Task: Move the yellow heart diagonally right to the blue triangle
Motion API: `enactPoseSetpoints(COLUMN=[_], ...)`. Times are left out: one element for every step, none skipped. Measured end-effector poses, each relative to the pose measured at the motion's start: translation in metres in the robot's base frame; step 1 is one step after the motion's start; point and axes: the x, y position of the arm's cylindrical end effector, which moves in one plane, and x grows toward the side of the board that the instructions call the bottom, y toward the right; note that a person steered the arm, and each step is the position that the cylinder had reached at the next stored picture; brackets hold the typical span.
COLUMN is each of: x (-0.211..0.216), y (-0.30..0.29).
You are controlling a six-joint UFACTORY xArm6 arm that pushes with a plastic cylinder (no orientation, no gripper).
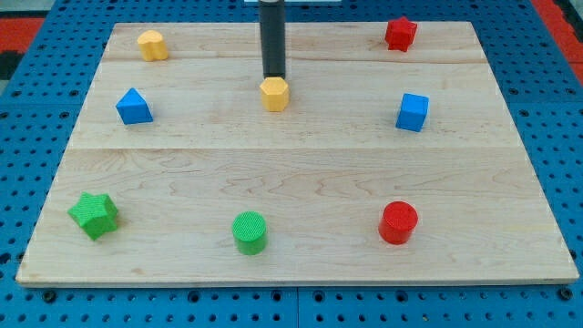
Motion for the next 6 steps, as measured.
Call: enactPoseSetpoints(x=[0.006,0.031,0.052,0.015,-0.065,-0.097], y=[-0.027,0.016,0.054,-0.003,-0.037,-0.143])
